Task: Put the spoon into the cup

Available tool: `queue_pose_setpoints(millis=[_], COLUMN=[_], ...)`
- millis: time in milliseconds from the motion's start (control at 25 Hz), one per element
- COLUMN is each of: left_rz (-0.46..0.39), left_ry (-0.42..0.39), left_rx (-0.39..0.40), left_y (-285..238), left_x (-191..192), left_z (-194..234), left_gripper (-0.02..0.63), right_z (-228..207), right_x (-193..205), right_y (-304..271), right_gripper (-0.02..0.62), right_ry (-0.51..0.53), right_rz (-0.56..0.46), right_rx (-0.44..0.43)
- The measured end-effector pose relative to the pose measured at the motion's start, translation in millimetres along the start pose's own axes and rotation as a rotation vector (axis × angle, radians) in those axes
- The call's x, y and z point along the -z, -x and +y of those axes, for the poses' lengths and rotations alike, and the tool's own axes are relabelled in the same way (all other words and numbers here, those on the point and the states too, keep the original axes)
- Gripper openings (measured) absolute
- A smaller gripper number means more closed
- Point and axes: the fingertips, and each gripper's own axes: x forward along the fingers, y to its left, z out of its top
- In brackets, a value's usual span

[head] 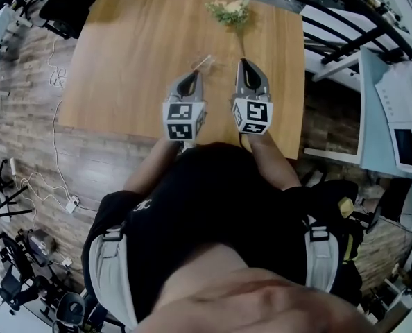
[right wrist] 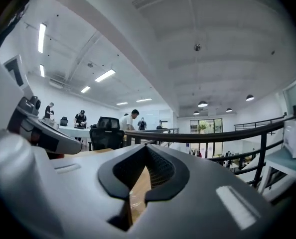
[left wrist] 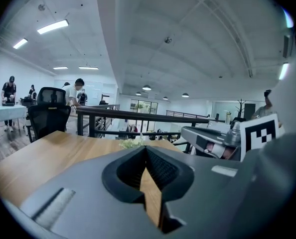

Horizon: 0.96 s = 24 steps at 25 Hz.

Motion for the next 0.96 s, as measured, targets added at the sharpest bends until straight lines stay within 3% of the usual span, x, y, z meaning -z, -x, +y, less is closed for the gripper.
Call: queue_pose_setpoints(millis=[960], left_rz=[0.004], left_ry=[-0.029], left_rx=[0.048], left_y=[-15.7], left_x=[-5.1], left_z=[-15.7], left_gripper=[0.012], right_z=[-2.7], right_x=[11.8], right_y=[3.3], right_gripper=[-0.002], right_ry=[-0.026], right_rz=[0.049], right_rx=[-0.020])
